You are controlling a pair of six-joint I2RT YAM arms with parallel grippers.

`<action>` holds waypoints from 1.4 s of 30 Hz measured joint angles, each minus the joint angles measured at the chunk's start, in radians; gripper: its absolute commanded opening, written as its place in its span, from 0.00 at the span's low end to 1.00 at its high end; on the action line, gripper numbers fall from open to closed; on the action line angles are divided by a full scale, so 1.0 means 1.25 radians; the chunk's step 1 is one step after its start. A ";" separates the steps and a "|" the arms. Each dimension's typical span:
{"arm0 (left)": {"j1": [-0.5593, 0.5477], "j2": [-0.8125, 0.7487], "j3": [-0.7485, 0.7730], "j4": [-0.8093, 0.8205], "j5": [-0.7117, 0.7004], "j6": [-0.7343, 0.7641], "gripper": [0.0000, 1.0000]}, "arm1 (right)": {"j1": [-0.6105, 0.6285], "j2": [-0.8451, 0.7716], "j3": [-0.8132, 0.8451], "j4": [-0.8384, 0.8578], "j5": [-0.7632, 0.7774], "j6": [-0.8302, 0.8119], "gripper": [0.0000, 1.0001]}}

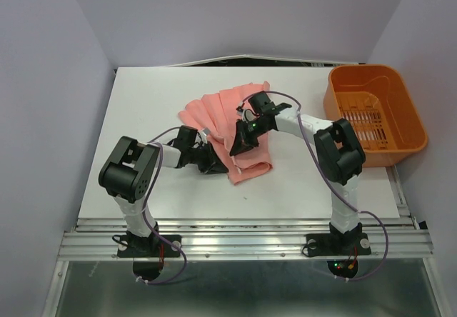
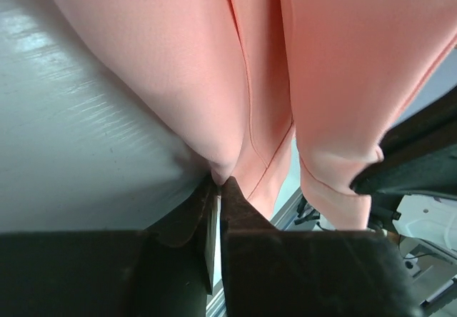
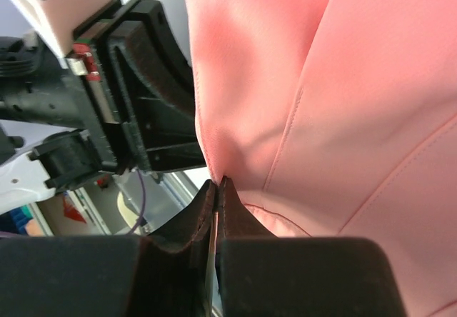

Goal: Fold and stack the skirts
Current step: Fold the skirt

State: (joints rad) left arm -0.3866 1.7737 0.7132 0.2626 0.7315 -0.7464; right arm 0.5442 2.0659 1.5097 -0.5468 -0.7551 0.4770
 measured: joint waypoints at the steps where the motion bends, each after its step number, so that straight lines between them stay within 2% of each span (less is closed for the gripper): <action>1: 0.000 0.001 0.001 0.000 0.000 -0.002 0.09 | 0.000 -0.004 0.000 0.001 -0.005 0.009 0.01; 8: 0.000 0.002 0.002 0.000 0.000 -0.006 0.08 | 0.000 -0.028 -0.010 0.037 -0.043 0.089 0.01; 14: 0.000 0.002 0.002 -0.001 0.000 -0.006 0.08 | 0.000 -0.043 -0.120 0.130 -0.098 0.204 0.01; 19: 0.000 0.008 0.009 -0.006 0.002 -0.006 0.08 | 0.000 -0.044 -0.227 0.231 -0.130 0.311 0.01; 30: 0.000 0.017 0.018 -0.010 0.009 -0.006 0.08 | 0.000 -0.044 -0.311 0.513 -0.134 0.533 0.01; 36: 0.002 0.018 0.030 -0.030 0.007 0.002 0.09 | 0.000 -0.044 -0.352 0.583 -0.125 0.537 0.01; 39: 0.005 0.018 0.033 -0.039 0.008 0.011 0.18 | 0.000 -0.044 -0.372 0.561 -0.112 0.484 0.01; 41: 0.009 0.018 0.034 -0.047 0.010 0.019 0.32 | 0.000 -0.044 -0.375 0.550 -0.105 0.453 0.01; 42: 0.011 0.018 0.036 -0.052 0.011 0.023 0.36 | 0.000 -0.044 -0.377 0.545 -0.101 0.435 0.01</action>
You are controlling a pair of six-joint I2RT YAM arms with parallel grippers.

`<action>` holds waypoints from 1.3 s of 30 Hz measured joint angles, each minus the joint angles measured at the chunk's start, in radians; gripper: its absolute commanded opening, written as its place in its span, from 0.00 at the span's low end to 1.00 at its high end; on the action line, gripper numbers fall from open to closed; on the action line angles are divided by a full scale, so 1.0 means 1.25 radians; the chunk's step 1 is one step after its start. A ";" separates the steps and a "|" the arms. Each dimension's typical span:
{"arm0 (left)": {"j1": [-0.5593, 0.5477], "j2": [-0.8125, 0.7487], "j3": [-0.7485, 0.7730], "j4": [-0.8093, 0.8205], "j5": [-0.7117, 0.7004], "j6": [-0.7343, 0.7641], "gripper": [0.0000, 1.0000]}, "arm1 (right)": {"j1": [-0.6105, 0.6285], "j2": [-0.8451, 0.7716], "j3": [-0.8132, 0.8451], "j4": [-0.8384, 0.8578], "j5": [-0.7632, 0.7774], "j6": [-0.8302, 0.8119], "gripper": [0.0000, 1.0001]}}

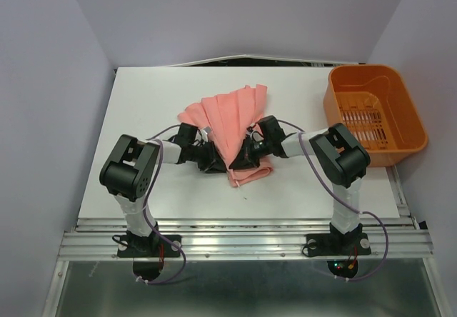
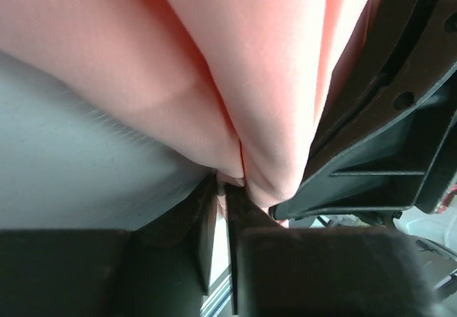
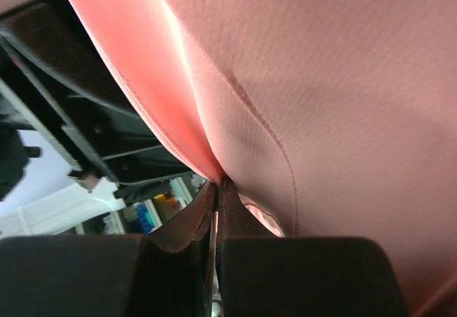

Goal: Fold and stack the skirts
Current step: Fold the skirt

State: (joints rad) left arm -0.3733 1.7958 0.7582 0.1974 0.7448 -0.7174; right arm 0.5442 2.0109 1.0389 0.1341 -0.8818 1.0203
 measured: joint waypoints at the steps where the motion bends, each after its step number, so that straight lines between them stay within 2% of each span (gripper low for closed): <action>1: 0.002 -0.001 0.005 -0.009 0.006 0.008 0.38 | 0.000 0.000 0.000 -0.003 0.002 -0.017 0.01; 3: 0.008 -0.013 0.028 -0.062 0.005 0.047 0.44 | 0.000 0.001 0.000 -0.007 0.004 -0.052 0.04; 7: 0.060 -0.059 0.070 -0.178 -0.004 0.145 0.51 | 0.000 0.014 -0.002 -0.014 0.016 -0.112 0.29; 11: 0.165 -0.121 0.172 -0.308 -0.010 0.244 0.52 | -0.001 0.018 -0.004 -0.012 0.020 -0.157 0.44; 14: 0.204 -0.118 0.285 -0.339 -0.034 0.292 0.55 | 0.000 0.015 0.000 -0.013 0.013 -0.186 0.45; 18: 0.204 -0.074 0.431 -0.351 -0.081 0.317 0.55 | 0.002 0.013 0.008 -0.025 0.013 -0.228 0.45; 21: 0.200 0.004 0.516 -0.359 -0.138 0.316 0.55 | 0.004 0.013 0.018 -0.047 0.019 -0.254 0.46; 23: 0.197 0.077 0.578 -0.372 -0.188 0.314 0.60 | 0.005 0.010 0.022 -0.060 0.026 -0.265 0.47; 24: 0.196 0.110 0.599 -0.375 -0.218 0.313 0.60 | 0.005 0.007 0.023 -0.064 0.030 -0.273 0.52; 29: 0.193 0.183 0.625 -0.407 -0.286 0.310 0.61 | 0.008 0.002 0.032 -0.081 0.033 -0.285 0.54; 39: 0.181 0.213 0.648 -0.372 -0.301 0.302 0.64 | 0.011 0.002 0.041 -0.099 0.038 -0.291 0.54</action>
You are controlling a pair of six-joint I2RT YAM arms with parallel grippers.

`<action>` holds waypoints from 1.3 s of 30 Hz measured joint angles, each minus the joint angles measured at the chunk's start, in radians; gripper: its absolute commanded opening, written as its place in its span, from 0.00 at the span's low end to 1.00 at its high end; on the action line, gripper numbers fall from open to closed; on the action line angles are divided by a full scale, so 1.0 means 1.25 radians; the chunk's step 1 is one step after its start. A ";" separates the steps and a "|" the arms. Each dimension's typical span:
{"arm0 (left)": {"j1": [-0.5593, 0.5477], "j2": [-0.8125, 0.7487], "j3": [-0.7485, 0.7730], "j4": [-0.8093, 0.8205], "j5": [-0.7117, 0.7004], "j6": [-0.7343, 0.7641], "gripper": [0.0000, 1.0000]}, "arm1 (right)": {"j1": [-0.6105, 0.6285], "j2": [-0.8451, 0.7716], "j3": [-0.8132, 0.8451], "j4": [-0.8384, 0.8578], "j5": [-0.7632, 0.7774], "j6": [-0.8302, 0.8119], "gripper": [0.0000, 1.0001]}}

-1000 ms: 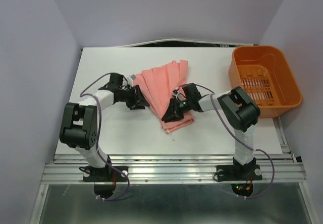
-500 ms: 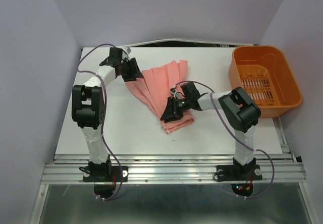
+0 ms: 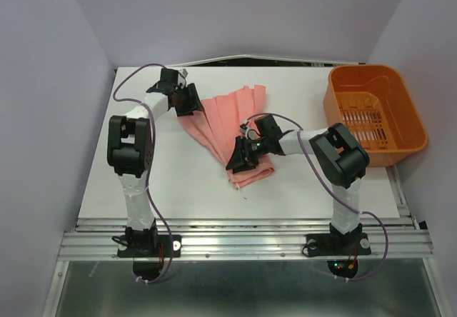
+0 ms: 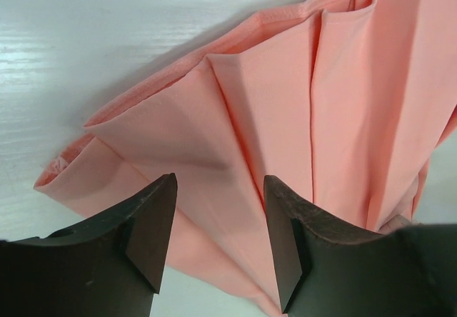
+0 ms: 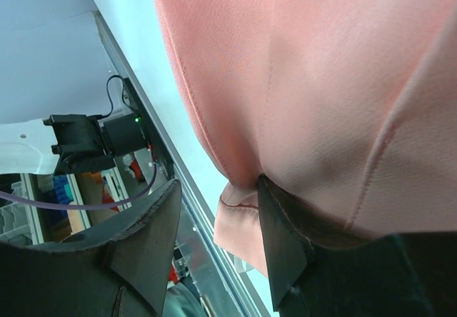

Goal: Fold and stack the skirts
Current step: Fold the skirt

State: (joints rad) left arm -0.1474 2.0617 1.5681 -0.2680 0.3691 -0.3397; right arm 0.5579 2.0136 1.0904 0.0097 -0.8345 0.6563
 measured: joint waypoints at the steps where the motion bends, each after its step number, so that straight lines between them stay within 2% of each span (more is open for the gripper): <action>1: -0.002 0.000 0.001 0.008 0.000 -0.002 0.64 | 0.000 0.000 0.001 -0.001 0.001 -0.001 0.54; 3: -0.008 0.003 0.007 0.016 -0.001 -0.003 0.70 | 0.000 0.000 0.001 -0.002 0.001 -0.002 0.54; 4: -0.012 0.007 0.015 0.017 0.000 -0.004 0.76 | 0.000 0.000 0.001 -0.002 0.001 -0.003 0.54; 10: -0.040 0.063 0.087 0.036 -0.002 -0.009 0.74 | 0.000 0.000 0.002 -0.003 0.000 -0.004 0.54; 13: -0.049 0.091 0.101 0.036 -0.004 -0.010 0.61 | 0.000 0.001 0.005 -0.007 0.001 -0.005 0.54; 14: -0.052 0.096 0.103 0.035 -0.004 -0.010 0.45 | 0.000 0.002 0.006 -0.009 0.001 -0.005 0.54; 17: -0.056 0.119 0.107 0.020 -0.007 -0.010 0.22 | 0.000 0.002 0.007 -0.011 0.001 -0.005 0.54; 18: -0.055 0.123 0.107 0.012 -0.008 -0.007 0.07 | 0.000 0.002 0.007 -0.011 0.001 -0.005 0.54; 19: -0.054 0.123 0.107 0.007 -0.009 -0.005 0.00 | 0.000 0.002 0.007 -0.011 0.001 -0.004 0.54; 24: -0.046 0.097 0.112 -0.023 -0.009 0.012 0.00 | 0.000 0.008 0.013 -0.017 -0.004 0.002 0.55; 33: -0.020 -0.150 0.009 -0.077 0.004 0.028 0.00 | 0.000 0.015 0.018 -0.014 -0.009 0.020 0.55; 36: -0.009 -0.161 -0.036 -0.063 0.003 0.026 0.00 | 0.000 0.016 0.019 -0.014 -0.010 0.024 0.55; 39: 0.013 -0.117 -0.073 -0.040 0.002 0.019 0.00 | 0.000 0.016 0.019 -0.014 -0.010 0.025 0.56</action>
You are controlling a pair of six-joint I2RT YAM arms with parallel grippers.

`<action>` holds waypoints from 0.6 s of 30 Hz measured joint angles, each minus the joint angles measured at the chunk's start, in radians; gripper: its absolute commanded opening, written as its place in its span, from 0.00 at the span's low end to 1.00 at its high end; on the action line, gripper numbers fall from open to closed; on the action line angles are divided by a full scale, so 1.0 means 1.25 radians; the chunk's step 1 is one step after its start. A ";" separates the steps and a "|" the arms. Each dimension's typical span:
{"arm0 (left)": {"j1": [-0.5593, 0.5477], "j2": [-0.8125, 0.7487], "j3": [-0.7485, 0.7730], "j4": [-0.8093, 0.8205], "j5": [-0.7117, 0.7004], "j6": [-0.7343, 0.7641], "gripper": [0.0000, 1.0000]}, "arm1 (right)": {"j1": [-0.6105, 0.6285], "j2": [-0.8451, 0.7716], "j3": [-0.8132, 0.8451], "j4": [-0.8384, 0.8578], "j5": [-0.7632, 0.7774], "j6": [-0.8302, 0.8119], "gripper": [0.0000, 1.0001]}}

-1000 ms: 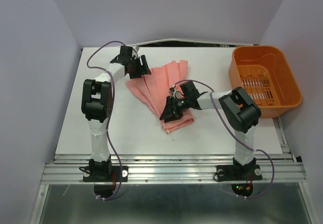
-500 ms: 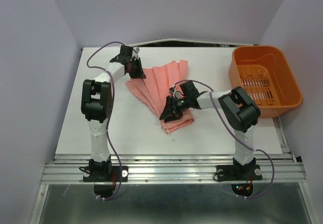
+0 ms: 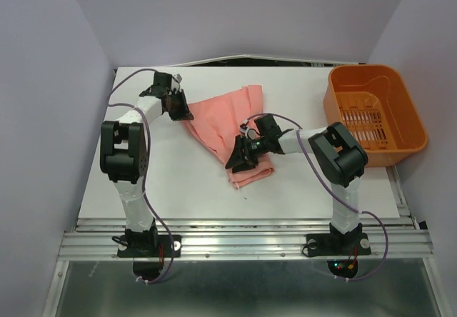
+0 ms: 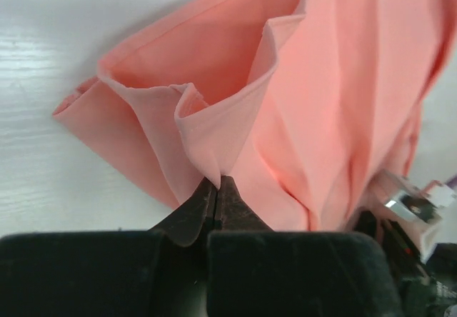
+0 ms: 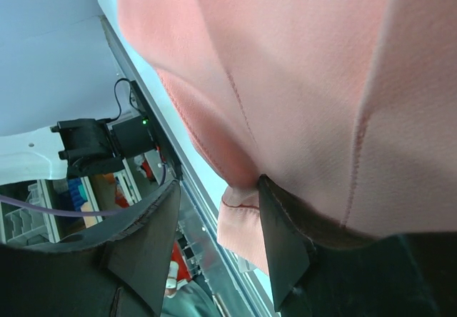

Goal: Fold and stack the skirts
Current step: Fold the skirt

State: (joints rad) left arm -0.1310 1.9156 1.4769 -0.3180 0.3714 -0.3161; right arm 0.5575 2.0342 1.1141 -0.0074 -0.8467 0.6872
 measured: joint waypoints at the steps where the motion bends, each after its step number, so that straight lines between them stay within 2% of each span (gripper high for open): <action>1: 0.006 0.016 -0.006 0.004 -0.001 -0.001 0.00 | 0.000 0.000 0.000 0.000 0.000 0.000 0.55; 7: 0.046 0.136 -0.010 0.032 0.018 -0.006 0.00 | 0.000 -0.001 0.000 0.000 0.000 -0.002 0.55; 10: 0.057 0.139 0.001 0.033 0.020 0.001 0.15 | 0.000 -0.002 -0.001 0.001 0.000 -0.003 0.55; 11: 0.060 0.139 0.004 0.030 0.022 0.008 0.24 | 0.000 -0.002 -0.001 0.002 -0.002 -0.004 0.55; 13: 0.059 0.139 0.006 0.027 0.023 0.021 0.33 | 0.000 -0.002 -0.002 0.005 -0.005 -0.006 0.55; 14: 0.059 0.139 0.008 0.026 0.033 0.033 0.42 | 0.001 -0.003 -0.002 0.006 -0.005 -0.008 0.55; 16: 0.061 0.138 0.009 0.029 0.058 0.054 0.48 | 0.003 -0.007 -0.006 0.017 -0.006 -0.007 0.55; 18: 0.064 0.127 0.009 0.029 0.093 0.079 0.50 | 0.007 -0.015 -0.015 0.034 -0.003 -0.007 0.58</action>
State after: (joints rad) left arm -0.0509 2.0739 1.4883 -0.2813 0.4877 -0.2176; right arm 0.5663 2.0155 1.0954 0.0349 -0.8501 0.6788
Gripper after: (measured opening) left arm 0.464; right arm 0.546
